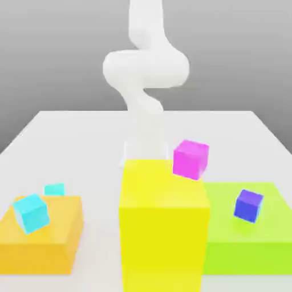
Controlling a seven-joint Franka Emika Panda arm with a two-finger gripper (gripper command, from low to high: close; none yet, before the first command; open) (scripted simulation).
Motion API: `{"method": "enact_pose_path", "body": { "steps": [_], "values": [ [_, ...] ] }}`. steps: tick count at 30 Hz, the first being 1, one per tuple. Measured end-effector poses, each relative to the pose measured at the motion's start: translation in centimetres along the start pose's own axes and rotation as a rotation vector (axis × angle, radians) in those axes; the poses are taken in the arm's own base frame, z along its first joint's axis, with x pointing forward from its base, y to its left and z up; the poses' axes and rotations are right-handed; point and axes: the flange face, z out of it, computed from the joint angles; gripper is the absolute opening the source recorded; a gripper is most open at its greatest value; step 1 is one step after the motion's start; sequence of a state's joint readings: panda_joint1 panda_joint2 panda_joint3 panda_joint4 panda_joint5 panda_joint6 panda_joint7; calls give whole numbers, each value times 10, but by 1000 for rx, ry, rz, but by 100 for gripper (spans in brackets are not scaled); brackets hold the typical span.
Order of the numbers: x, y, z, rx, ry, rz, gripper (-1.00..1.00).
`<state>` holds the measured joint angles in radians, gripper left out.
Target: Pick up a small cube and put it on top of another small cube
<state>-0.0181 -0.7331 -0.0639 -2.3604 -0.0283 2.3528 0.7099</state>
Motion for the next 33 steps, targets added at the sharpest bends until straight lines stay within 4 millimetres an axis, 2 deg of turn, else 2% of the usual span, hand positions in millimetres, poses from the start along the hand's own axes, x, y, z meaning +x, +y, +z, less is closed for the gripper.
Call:
{"method": "enact_pose_path", "body": {
  "steps": [2, 5, 10, 15, 18, 21, 24, 33],
  "values": [
    [10, 39, 50, -68, -37, -33, 0],
    [14, 100, 112, -156, -100, -78, 0],
    [-6, 210, 188, -275, -225, -145, 0],
    [-55, 319, 234, -358, -373, -203, 0],
    [-96, 378, 247, -389, -470, -232, 0],
    [-144, 430, 250, -404, -569, -256, 0],
    [-159, 446, 254, -394, -608, -258, 0],
    [-167, 459, 273, -364, -633, -242, 0]
  ]
}}
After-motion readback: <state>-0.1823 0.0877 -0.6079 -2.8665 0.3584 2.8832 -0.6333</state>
